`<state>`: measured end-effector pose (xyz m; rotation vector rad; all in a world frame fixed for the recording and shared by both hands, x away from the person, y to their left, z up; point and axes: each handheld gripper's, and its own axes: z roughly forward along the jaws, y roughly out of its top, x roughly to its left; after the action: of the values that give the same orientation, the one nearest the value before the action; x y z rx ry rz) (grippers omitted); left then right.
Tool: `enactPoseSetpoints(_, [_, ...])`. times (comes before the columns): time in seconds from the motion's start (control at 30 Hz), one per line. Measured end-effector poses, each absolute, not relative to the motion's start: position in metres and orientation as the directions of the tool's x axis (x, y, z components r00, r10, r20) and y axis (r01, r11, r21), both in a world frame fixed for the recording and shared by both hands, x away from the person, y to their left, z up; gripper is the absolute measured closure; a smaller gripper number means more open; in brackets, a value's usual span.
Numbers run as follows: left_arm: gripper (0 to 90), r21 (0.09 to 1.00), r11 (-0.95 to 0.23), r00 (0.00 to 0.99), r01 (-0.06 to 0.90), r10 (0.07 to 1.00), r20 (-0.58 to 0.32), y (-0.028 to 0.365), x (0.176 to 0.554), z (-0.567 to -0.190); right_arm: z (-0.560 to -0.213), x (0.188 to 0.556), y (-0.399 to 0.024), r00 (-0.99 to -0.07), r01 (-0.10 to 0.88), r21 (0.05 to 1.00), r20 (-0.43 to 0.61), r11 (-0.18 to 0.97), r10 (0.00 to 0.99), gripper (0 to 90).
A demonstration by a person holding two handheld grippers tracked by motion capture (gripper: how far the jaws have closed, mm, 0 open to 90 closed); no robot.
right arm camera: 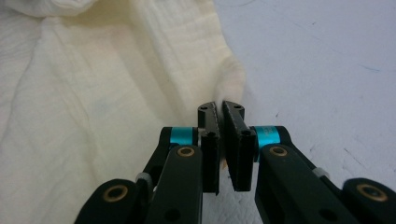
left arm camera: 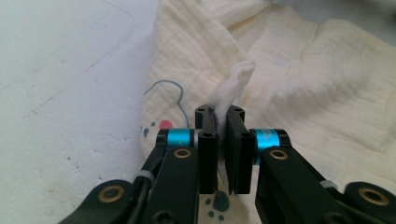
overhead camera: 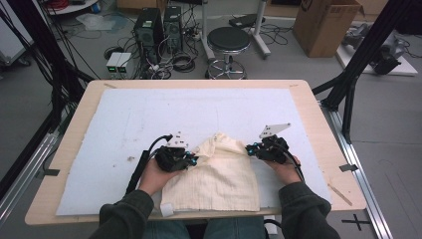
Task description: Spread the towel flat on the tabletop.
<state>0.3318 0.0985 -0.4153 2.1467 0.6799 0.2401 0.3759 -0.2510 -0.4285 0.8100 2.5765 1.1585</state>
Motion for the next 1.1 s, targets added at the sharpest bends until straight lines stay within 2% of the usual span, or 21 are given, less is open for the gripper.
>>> enactPoseSetpoints(0.13, [85.5, 0.788, -0.481, 0.815, 0.384, 0.577, -0.045, 0.113, 0.331, -0.408, -0.425, 0.373, -0.250, -0.835, 0.383, 0.749, 0.030, 0.540, 0.549, 85.4])
enactPoseSetpoints(0.3, [85.6, 0.811, -0.411, 0.742, 0.417, 0.669, -0.042, 0.143, 0.345, -0.400, -0.413, 0.374, -0.244, -0.843, 0.360, 0.767, 0.023, 0.531, 0.538, 85.5])
enactPoseSetpoints(0.47, [86.1, 0.825, -0.339, 0.649, 0.453, 0.760, -0.044, 0.164, 0.381, -0.391, -0.402, 0.396, -0.229, -0.836, 0.363, 0.751, 0.002, 0.552, 0.548, 85.6])
enactPoseSetpoints(0.53, [86.2, 0.822, -0.322, 0.613, 0.470, 0.789, -0.042, 0.170, 0.397, -0.390, -0.399, 0.409, -0.225, -0.817, 0.393, 0.748, 0.019, 0.534, 0.576, 85.7])
enactPoseSetpoints(0.73, [86.2, 0.796, -0.301, 0.550, 0.526, 0.834, -0.047, 0.174, 0.446, -0.398, -0.397, 0.445, -0.217, -0.756, 0.446, 0.717, -0.017, 0.535, 0.654, 85.9])
enactPoseSetpoints(0.77, [85.1, 0.794, -0.303, 0.546, 0.527, 0.836, -0.043, 0.174, 0.450, -0.400, -0.398, 0.450, -0.218, -0.738, 0.449, 0.728, -0.026, 0.519, 0.674, 85.5])
enactPoseSetpoints(0.8, [80.5, 0.785, -0.299, 0.533, 0.542, 0.845, -0.046, 0.172, 0.455, -0.403, -0.398, 0.454, -0.219, -0.726, 0.453, 0.735, -0.023, 0.504, 0.687, 80.6])
enactPoseSetpoints(0.83, [69.4, 0.780, -0.303, 0.524, 0.547, 0.851, -0.037, 0.170, 0.457, -0.406, -0.400, 0.460, -0.221, -0.698, 0.466, 0.745, -0.021, 0.477, 0.715, 71.3])
enactPoseSetpoints(0.87, [67.1, 0.775, -0.311, 0.531, 0.550, 0.846, -0.037, 0.170, 0.457, -0.407, -0.402, 0.465, -0.223, -0.687, 0.474, 0.748, -0.015, 0.464, 0.727, 69.7])
enactPoseSetpoints(1.0, [65.4, 0.781, -0.324, 0.570, 0.534, 0.820, -0.049, 0.174, 0.445, -0.404, -0.404, 0.465, -0.229, -0.693, 0.500, 0.738, 0.028, 0.453, 0.720, 66.1])
enactPoseSetpoints(1.1, [64.0, 0.809, -0.324, 0.601, 0.490, 0.798, -0.045, 0.179, 0.426, -0.396, -0.399, 0.452, -0.228, -0.733, 0.461, 0.743, 0.010, 0.485, 0.681, 64.7])
